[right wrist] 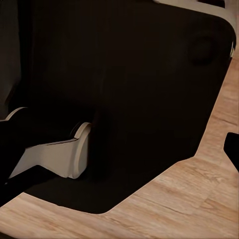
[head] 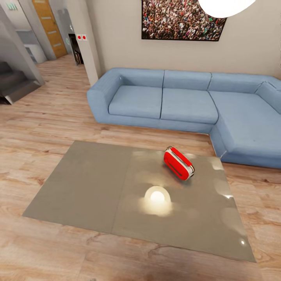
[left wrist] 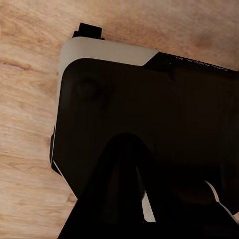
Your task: Turn on the radio receiver that's on the table in the living room.
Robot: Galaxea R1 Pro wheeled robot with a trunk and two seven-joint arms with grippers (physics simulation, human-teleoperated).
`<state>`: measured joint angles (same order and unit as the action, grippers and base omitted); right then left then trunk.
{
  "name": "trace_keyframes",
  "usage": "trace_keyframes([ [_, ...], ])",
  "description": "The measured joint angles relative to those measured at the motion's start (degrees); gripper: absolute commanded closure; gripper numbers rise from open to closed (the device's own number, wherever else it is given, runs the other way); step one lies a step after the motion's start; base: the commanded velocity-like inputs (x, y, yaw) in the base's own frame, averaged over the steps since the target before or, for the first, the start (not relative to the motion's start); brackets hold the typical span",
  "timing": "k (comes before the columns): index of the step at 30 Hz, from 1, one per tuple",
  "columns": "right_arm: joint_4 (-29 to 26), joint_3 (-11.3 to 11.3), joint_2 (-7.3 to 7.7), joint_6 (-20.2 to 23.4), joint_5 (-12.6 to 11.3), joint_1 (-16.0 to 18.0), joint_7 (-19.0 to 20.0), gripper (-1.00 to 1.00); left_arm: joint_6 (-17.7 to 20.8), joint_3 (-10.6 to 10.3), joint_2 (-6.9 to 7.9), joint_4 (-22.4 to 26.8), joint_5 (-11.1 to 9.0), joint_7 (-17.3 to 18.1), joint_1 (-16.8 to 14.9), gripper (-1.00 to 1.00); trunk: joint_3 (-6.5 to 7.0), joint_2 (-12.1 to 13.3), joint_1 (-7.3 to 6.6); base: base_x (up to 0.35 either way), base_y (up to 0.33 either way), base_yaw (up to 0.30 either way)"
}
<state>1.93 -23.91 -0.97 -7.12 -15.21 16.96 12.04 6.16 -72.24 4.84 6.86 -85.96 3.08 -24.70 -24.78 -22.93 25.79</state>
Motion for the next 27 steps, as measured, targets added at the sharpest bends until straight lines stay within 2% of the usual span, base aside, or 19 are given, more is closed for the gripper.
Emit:
trace_keyframes([
  [27, 0.0, 0.0, 0.00, 0.0, 0.0, 0.0, 0.0, -1.00, 0.0, 0.0, 0.00, 0.0, 0.0, 0.0, 0.0, 1.00, 2.44, 0.0, 0.00, 0.000, 0.000, 0.000],
])
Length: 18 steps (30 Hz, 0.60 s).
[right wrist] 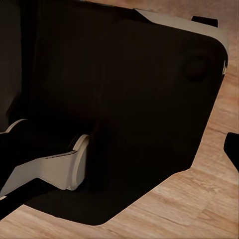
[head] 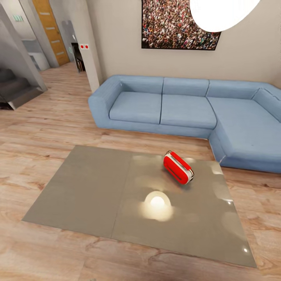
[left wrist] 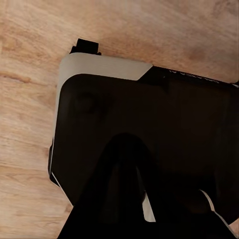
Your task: Turn on the radio receiver that's on the table in the living room.
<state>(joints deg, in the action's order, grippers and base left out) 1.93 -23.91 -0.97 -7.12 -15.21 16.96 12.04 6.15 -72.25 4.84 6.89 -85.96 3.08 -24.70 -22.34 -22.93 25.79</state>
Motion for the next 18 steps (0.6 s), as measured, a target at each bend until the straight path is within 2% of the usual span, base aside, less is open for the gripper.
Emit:
trace_keyframes([
  [18, 0.0, 0.0, 0.00, 0.0, 0.0, 0.0, 0.0, -1.00, 0.0, 0.0, 0.00, 0.0, 0.0, 0.0, 0.0, 1.00, 1.63, 0.0, 0.00, 0.000, 0.000, 0.000],
])
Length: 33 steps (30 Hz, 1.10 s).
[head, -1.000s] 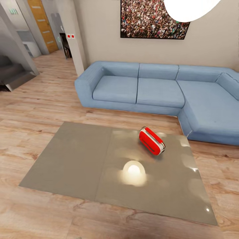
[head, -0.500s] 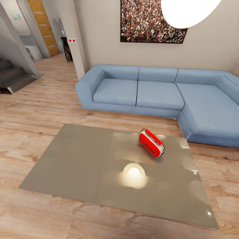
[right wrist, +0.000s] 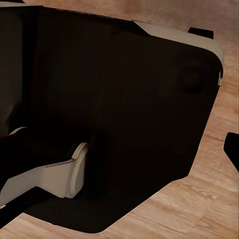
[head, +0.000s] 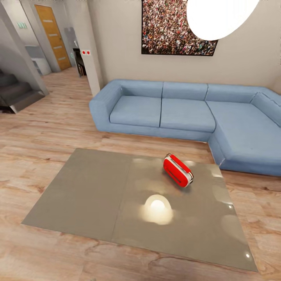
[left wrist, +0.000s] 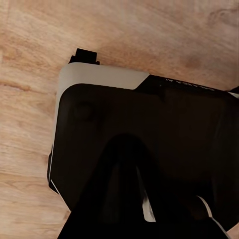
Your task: Turn on the radio receiver that's on the table in the living room.
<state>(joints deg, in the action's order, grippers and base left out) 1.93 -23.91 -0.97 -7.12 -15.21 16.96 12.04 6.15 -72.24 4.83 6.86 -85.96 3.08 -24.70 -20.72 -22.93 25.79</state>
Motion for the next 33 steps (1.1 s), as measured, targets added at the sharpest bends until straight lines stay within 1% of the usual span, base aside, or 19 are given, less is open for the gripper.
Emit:
trace_keyframes([
  [33, 0.0, 0.0, 0.00, 0.0, 0.0, 0.0, 0.0, -1.00, 0.0, 0.0, 0.01, 0.0, 0.0, 0.0, 0.0, 1.00, 2.98, 0.0, 0.00, 0.000, 0.000, 0.000],
])
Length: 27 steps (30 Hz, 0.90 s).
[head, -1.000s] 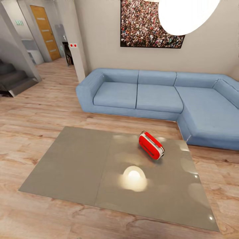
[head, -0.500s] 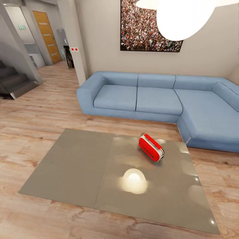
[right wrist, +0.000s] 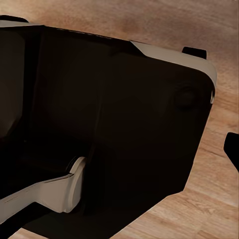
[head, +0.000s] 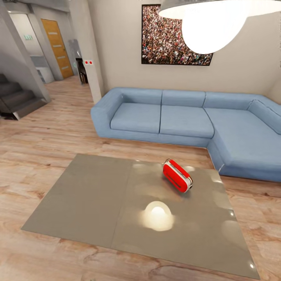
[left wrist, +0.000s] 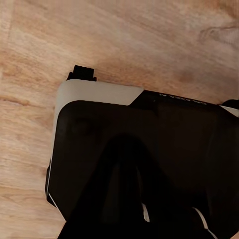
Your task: Turn on the radio receiver that's on the table in the living room.
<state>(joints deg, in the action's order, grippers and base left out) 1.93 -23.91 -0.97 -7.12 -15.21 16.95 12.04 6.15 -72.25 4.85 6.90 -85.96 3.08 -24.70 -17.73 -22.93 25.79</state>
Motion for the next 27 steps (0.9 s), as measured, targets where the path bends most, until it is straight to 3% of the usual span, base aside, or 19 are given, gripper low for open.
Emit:
trace_keyframes([
  [27, 0.0, 0.0, 0.00, 0.0, 0.0, 0.0, 0.0, -1.00, 0.0, 0.0, 0.01, 0.0, 0.0, 0.0, 0.0, 1.00, 2.44, 0.0, 0.00, 0.000, 0.000, 0.000],
])
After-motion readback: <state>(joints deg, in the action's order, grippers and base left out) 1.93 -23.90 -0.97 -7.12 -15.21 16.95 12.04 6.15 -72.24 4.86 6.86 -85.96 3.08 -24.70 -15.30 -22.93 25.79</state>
